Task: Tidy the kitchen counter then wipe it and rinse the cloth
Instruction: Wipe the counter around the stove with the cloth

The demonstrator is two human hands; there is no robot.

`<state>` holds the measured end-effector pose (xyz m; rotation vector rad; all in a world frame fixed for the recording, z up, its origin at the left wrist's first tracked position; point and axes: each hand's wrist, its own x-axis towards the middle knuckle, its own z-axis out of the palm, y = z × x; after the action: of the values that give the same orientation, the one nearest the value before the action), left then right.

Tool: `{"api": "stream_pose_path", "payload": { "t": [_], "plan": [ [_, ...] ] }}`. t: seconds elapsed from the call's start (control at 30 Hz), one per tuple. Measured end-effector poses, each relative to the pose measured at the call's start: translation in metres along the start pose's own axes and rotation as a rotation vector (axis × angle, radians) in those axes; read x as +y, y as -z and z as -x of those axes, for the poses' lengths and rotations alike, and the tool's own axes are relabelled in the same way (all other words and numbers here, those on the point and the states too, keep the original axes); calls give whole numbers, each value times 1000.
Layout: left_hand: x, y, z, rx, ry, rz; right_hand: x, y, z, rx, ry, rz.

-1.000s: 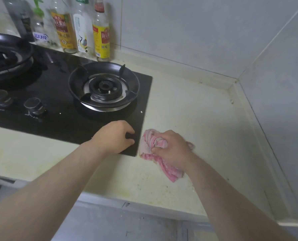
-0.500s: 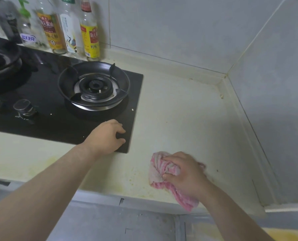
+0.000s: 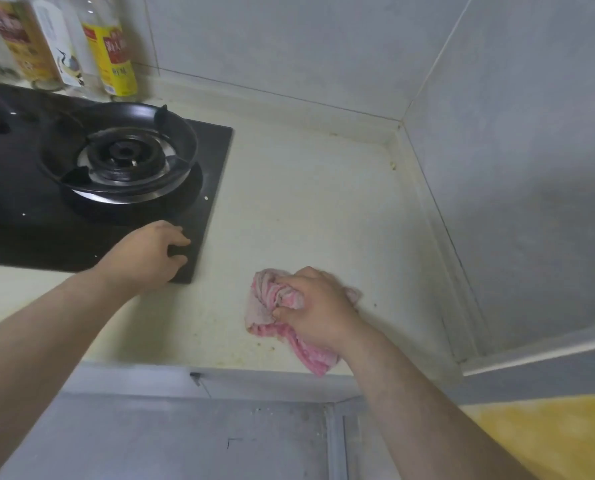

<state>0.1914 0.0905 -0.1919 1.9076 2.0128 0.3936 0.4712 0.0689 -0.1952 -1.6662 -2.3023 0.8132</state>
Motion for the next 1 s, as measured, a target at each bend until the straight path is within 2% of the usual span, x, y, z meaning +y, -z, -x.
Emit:
{"api": "stream_pose_path", "payload": {
  "t": [0.23,0.47,1.0],
  "plan": [
    [4,0,5,21,8,-18,59,35,24,79,-119,-13],
    [4,4,4,-5,6,-27,85,48,40,76,-182,-31],
    [5,4,5,7,8,-15,75,22,91,46,-39,-35]
  ]
}}
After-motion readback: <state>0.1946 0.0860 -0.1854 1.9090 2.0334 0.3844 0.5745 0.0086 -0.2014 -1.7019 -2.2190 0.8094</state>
